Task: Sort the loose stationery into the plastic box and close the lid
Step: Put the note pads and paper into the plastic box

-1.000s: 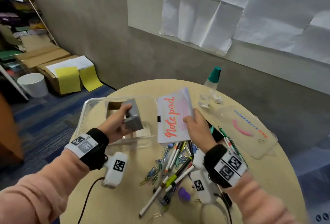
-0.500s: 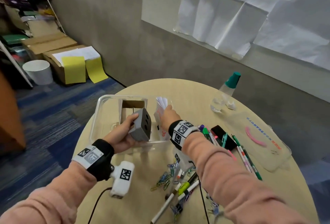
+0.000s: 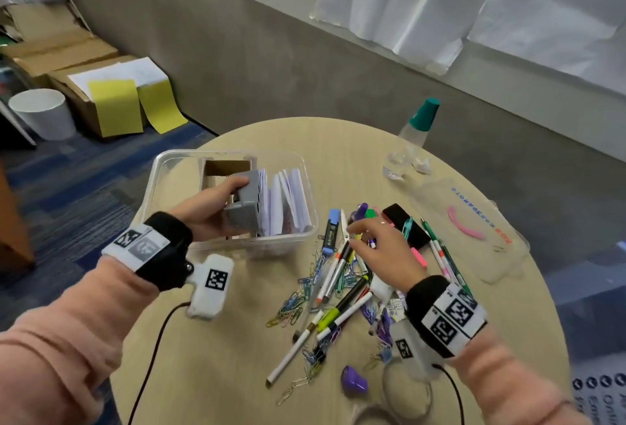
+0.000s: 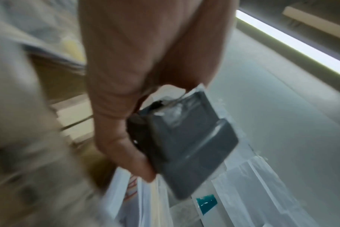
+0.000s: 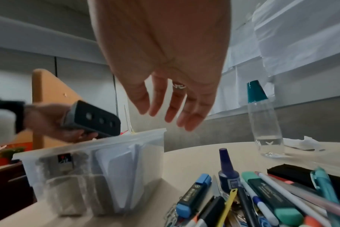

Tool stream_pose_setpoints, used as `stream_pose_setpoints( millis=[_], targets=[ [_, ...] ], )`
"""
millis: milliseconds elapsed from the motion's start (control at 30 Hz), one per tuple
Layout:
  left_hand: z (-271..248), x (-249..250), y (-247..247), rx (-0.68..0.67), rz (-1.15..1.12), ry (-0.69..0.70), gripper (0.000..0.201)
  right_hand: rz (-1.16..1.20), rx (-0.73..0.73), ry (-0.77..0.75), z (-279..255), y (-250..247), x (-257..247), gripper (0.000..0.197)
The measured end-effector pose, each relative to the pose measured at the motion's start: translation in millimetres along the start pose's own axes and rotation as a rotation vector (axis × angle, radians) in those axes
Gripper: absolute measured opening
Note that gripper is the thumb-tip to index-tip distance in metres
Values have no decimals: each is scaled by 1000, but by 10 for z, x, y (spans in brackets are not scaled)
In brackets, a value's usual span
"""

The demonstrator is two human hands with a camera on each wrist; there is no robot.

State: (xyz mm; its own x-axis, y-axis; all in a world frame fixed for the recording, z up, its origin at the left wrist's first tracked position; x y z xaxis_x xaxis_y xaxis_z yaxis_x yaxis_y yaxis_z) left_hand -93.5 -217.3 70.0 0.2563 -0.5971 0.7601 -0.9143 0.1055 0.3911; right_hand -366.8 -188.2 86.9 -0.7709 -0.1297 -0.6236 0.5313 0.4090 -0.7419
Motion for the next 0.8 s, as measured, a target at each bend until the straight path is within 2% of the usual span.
stream_pose_setpoints(
  millis=[167, 233, 267, 367, 400, 533, 600, 700, 733, 800],
  targets=[
    [60, 464, 190, 189, 253, -18, 32, 51, 111, -225, 202, 105, -234, 19],
    [89, 613, 266, 260, 372, 25, 35, 183, 127, -252, 363, 91, -431, 23],
    [106, 669, 307, 274, 421, 48, 40, 281, 79, -238, 450, 92, -527, 28],
    [166, 757, 451, 271, 535, 98, 64, 635, -212, -164, 683, 142, -834, 54],
    [177, 762, 508, 257, 551, 113, 67, 735, -255, -160, 741, 162, -917, 57],
    [177, 750, 599, 147, 395, 140, 60, 951, -130, -133, 895, 131, -943, 47],
    [162, 711, 542, 106, 348, 111, 64, 1060, -139, -90, 933, 114, -817, 40],
    [170, 611, 489, 19, 400, 24, 79, 1014, -233, -95, 903, 164, -786, 37],
    [180, 583, 495, 8, 413, 11, 76, 924, -276, -133, 884, 187, -813, 35],
    [200, 569, 464, 80, 433, 36, 61, 778, -393, -197, 857, 201, -864, 37]
  ],
)
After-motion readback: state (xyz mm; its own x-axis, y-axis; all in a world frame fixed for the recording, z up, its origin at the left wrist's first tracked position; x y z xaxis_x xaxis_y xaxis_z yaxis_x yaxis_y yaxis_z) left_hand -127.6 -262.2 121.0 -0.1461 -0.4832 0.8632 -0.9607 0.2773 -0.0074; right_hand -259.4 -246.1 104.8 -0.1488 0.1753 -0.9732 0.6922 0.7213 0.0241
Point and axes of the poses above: each hand's wrist, its own z-axis towards the middle knuckle, its own y-axis out of the palm, x = y × z, the point moved 2 cm from there along z, towards the middle knuckle, and after that the axes turned 10 degrees about -x, right-handed, at the moved point
